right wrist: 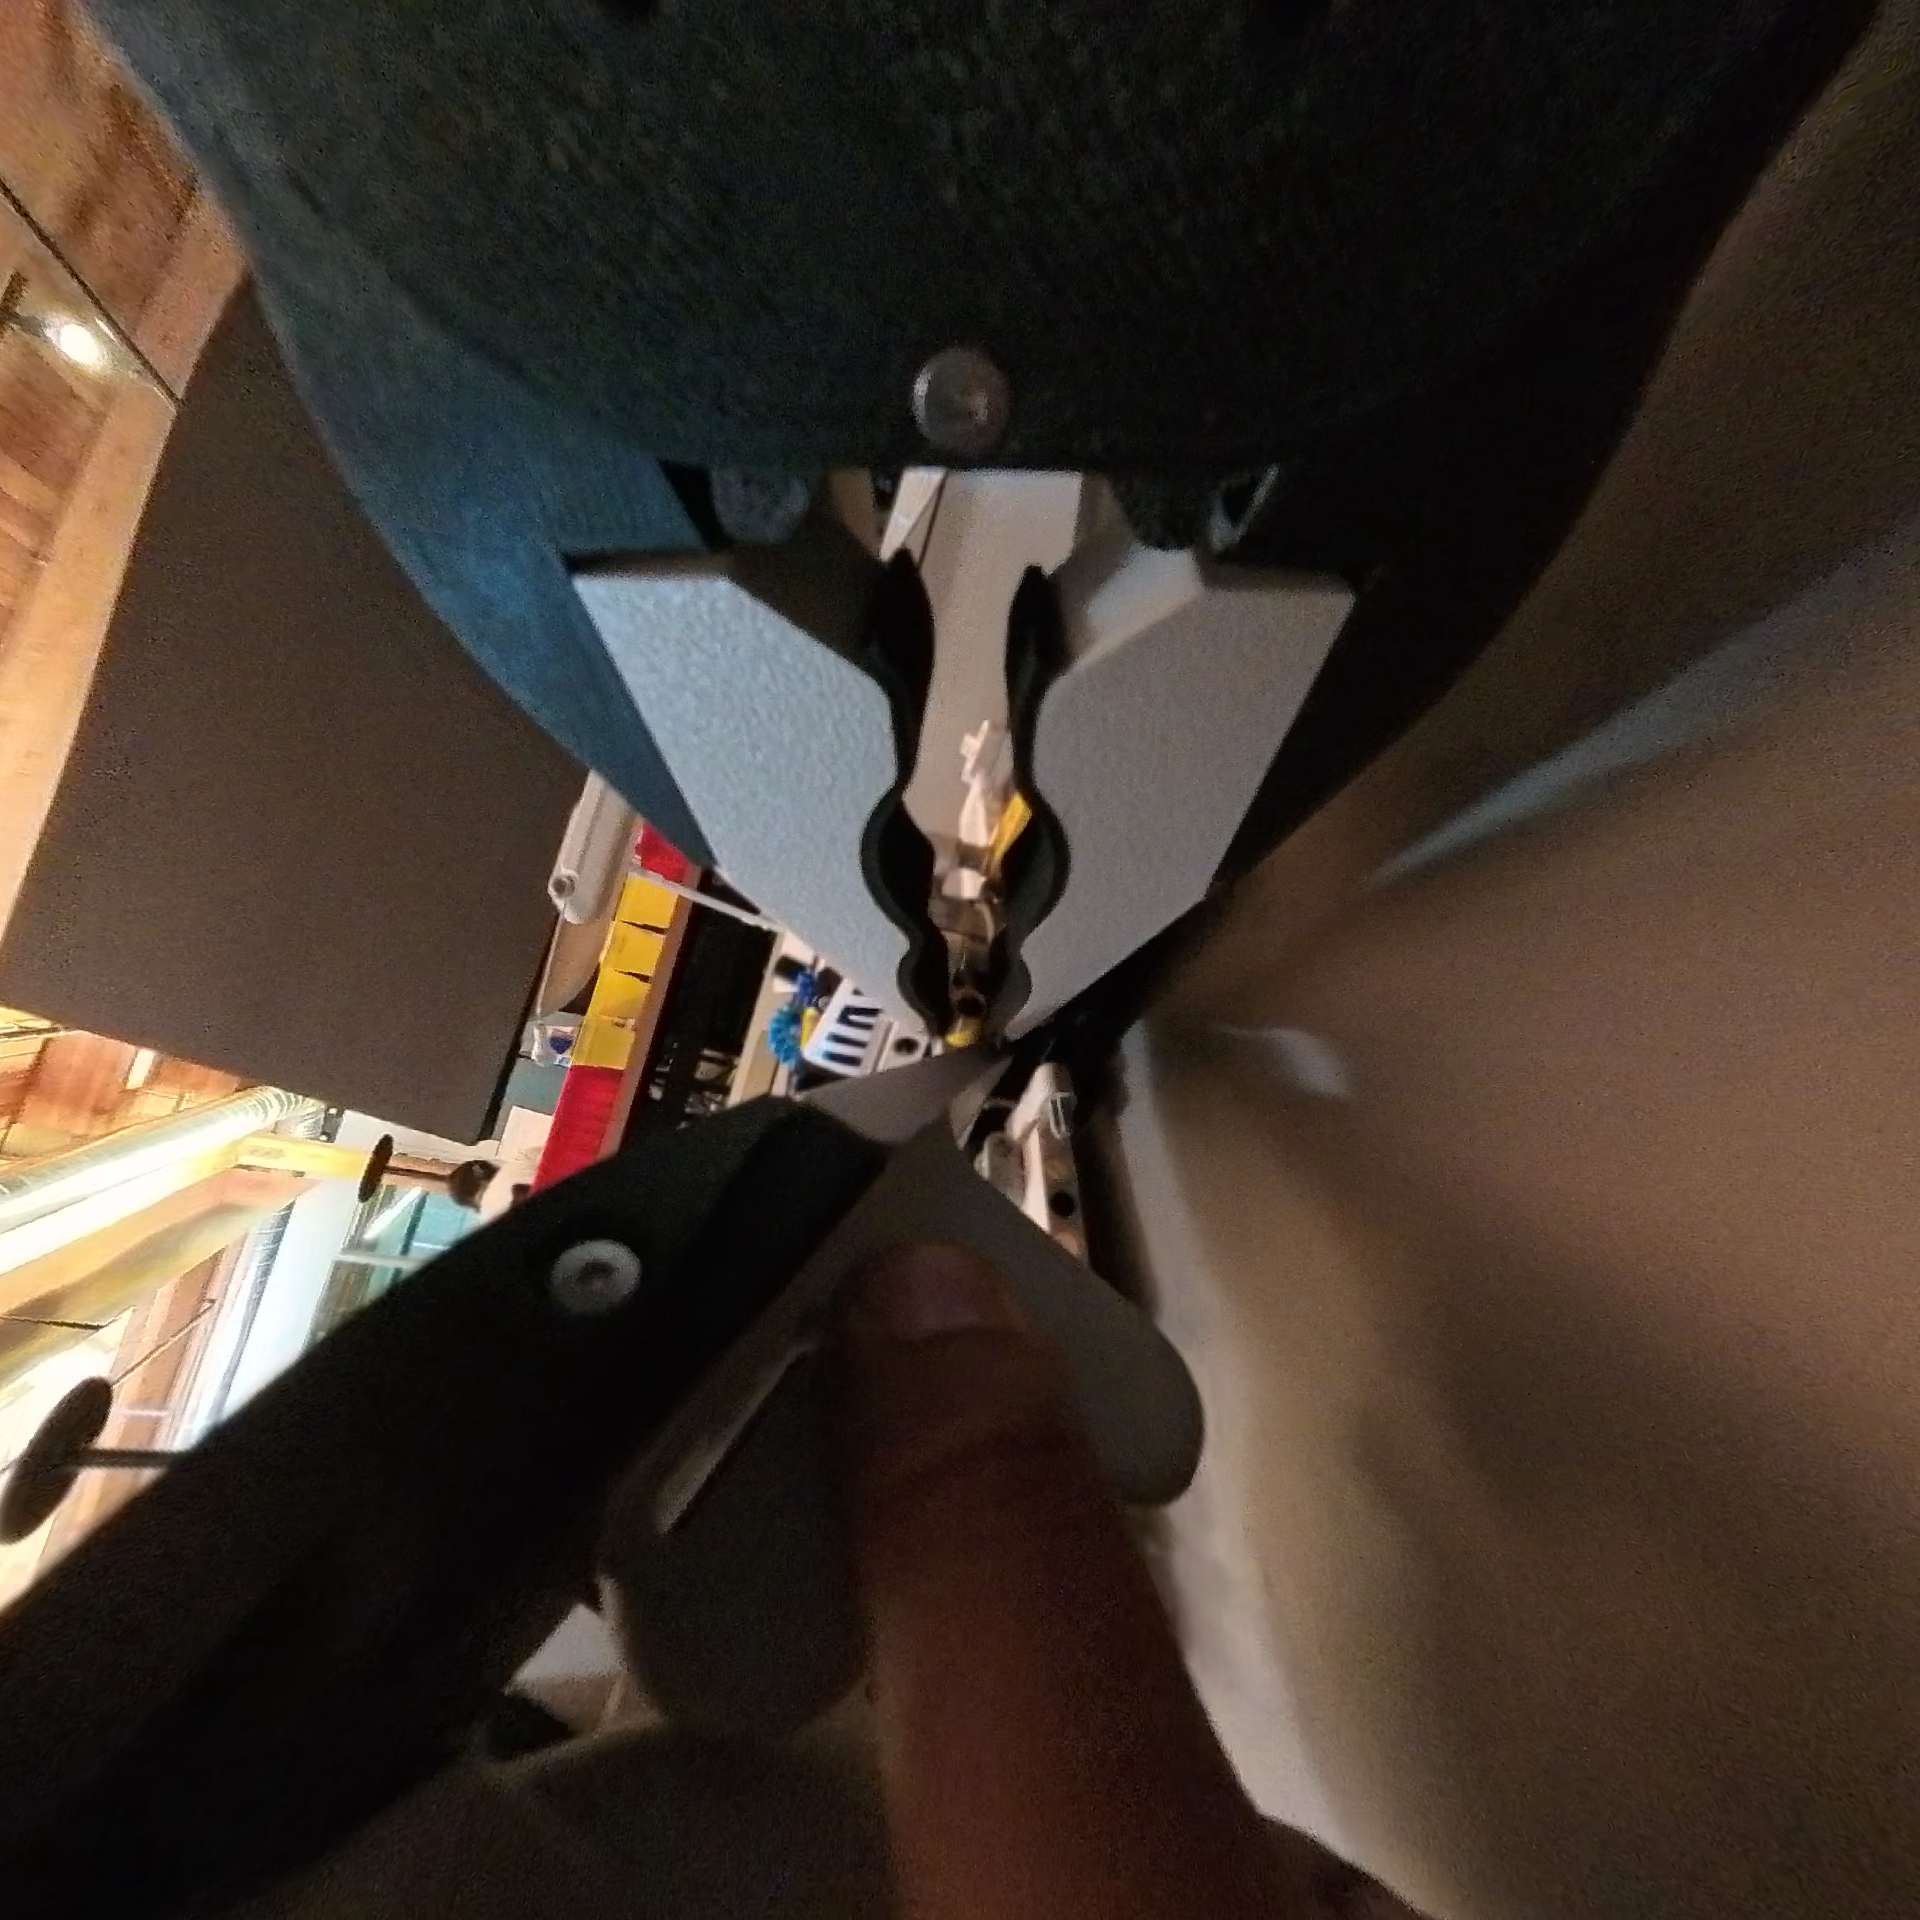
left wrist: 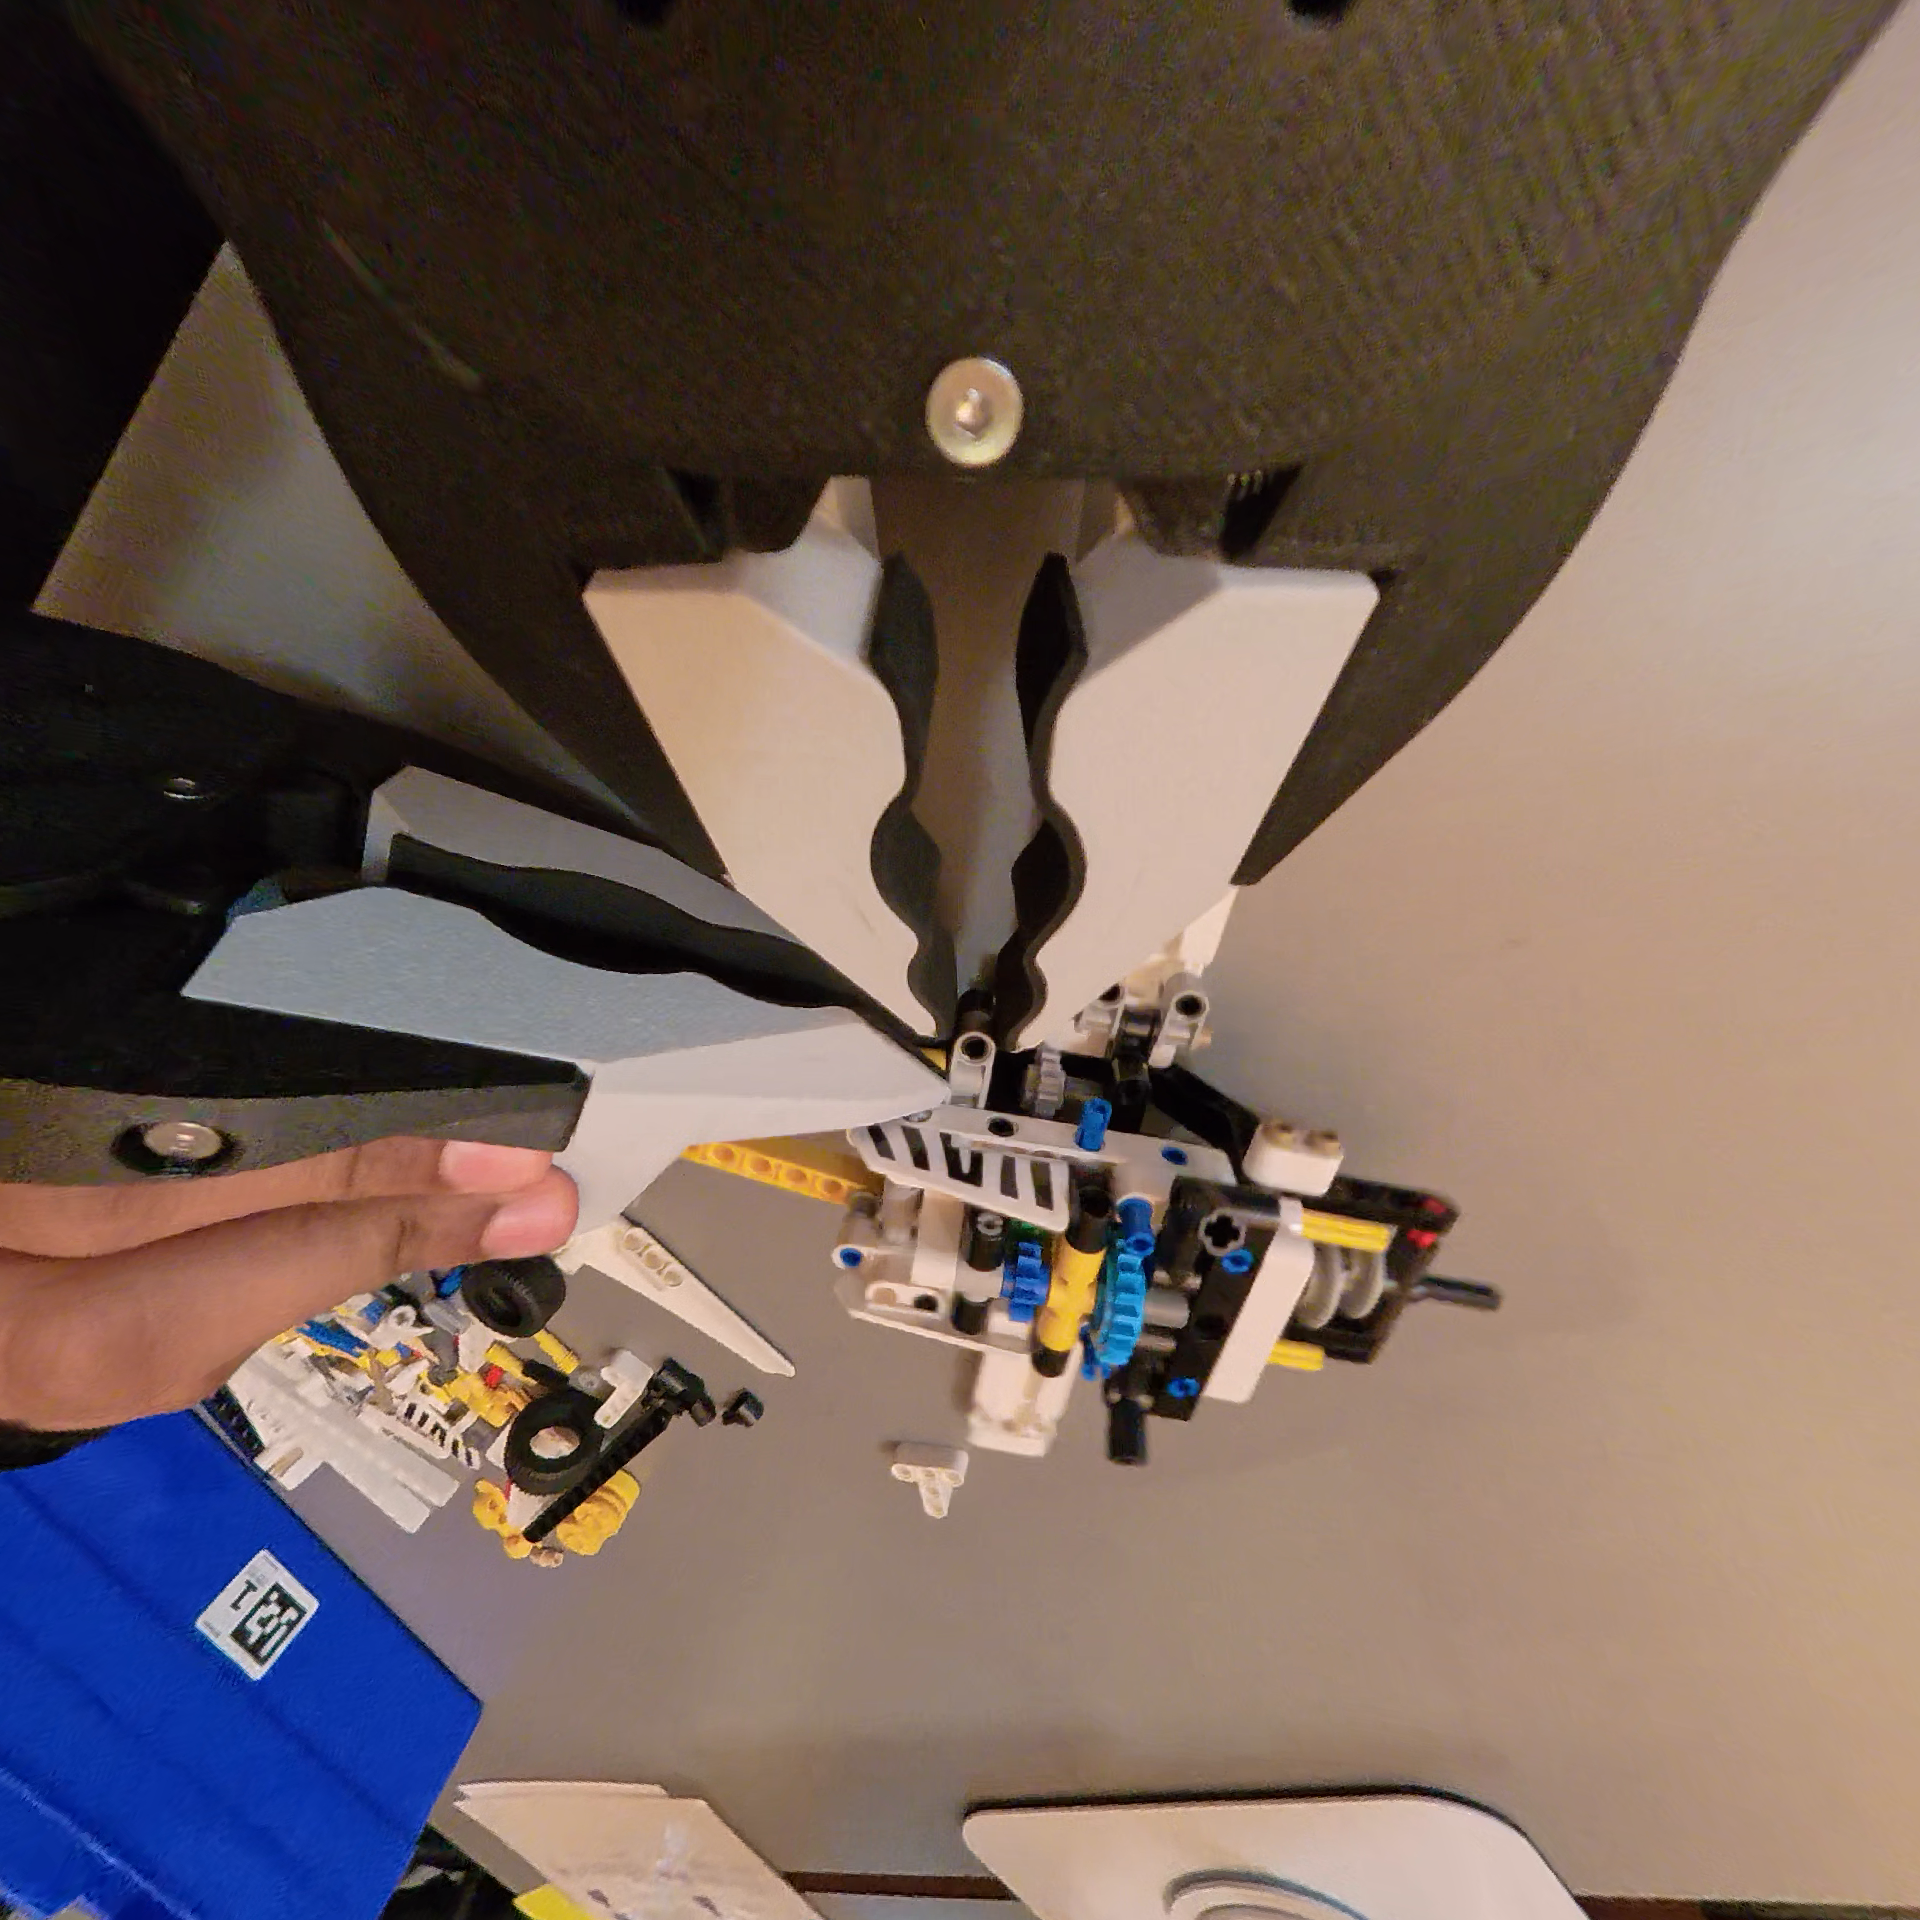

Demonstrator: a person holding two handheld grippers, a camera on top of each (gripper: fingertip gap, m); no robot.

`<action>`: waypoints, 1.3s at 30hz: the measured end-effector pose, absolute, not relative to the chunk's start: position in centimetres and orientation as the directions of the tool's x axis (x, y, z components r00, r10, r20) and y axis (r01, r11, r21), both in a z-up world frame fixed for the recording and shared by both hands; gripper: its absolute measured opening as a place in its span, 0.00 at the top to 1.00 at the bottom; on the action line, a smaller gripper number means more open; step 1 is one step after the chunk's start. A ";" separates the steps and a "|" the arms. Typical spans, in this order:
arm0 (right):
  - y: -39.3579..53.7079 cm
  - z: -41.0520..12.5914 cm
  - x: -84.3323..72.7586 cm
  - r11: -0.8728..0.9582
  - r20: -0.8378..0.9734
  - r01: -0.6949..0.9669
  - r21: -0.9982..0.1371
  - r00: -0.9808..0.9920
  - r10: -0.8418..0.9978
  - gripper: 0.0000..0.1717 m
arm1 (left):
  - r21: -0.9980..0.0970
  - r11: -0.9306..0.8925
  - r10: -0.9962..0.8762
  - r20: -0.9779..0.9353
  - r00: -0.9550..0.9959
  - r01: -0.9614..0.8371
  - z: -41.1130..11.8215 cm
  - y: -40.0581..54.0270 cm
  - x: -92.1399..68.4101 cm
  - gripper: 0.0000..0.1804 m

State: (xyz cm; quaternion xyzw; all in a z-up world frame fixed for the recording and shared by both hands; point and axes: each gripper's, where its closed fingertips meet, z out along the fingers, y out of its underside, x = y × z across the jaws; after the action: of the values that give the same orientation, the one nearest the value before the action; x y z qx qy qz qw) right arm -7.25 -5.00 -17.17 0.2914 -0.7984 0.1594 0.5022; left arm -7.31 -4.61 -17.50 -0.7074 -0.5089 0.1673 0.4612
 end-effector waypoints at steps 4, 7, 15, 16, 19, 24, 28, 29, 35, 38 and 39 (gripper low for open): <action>-5.3 -15.7 -4.1 0.738 0.908 -0.674 0.009 -0.304 -0.289 0.97 | -0.835 -0.114 0.951 0.066 0.302 0.539 -17.6 -7.7 -8.4 0.98; -4.0 -14.2 -4.3 0.778 0.899 -0.622 -0.090 -0.387 -0.205 0.97 | -0.821 0.017 0.900 0.261 0.348 0.570 -17.4 -7.1 -7.9 0.98; 0.6 -12.1 -6.5 0.819 0.861 -0.475 -0.320 -0.506 0.043 0.97 | -0.822 -0.022 0.883 0.251 0.397 0.569 -17.5 -6.4 -7.7 0.99; 1.4 -12.4 -6.9 0.820 0.837 -0.444 -0.362 -0.541 0.076 0.97 | -0.820 -0.019 0.880 0.258 0.399 0.572 -17.5 -6.4 -7.6 0.99; 3.4 -12.9 -7.4 0.786 0.754 -0.368 -0.497 -0.631 0.182 0.97 | -0.820 -0.030 0.872 0.258 0.416 0.571 -17.5 -6.1 -7.5 0.99; 5.3 -11.8 -6.7 0.683 0.626 -0.293 -0.669 -0.717 0.305 0.97 | -0.824 -0.057 0.865 0.241 0.440 0.564 -17.5 -5.7 -7.2 0.99; 5.4 -11.0 -5.4 0.570 0.519 -0.270 -0.776 -0.787 0.335 0.97 | -0.835 -0.045 0.863 0.243 0.442 0.548 -17.2 -5.7 -7.1 0.98; 5.4 -10.9 -5.1 0.547 0.502 -0.270 -0.792 -0.798 0.333 0.97 | -0.849 -0.024 0.862 0.250 0.441 0.528 -16.7 -5.8 -7.0 0.96; 4.2 -9.8 -2.1 0.395 0.480 -0.369 -0.842 -0.845 0.234 0.97 | -0.877 0.204 0.662 0.451 0.599 0.436 -11.4 -2.3 -4.4 0.90; 4.0 -8.9 -1.3 0.346 0.505 -0.417 -0.840 -0.834 0.223 0.97 | -0.743 0.327 0.318 0.668 0.672 0.584 -8.9 1.8 -2.2 0.85; 4.0 -8.6 -1.1 0.333 0.514 -0.432 -0.838 -0.830 0.218 0.97 | -0.692 0.353 0.217 0.716 0.664 0.630 -8.3 2.6 -1.7 0.85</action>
State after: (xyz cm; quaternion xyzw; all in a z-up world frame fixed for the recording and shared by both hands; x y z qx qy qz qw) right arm -1.08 4.00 -8.65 0.0698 -0.7656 0.5734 0.2833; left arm -1.73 2.64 -8.34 -0.5506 -0.3847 -0.1419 0.7271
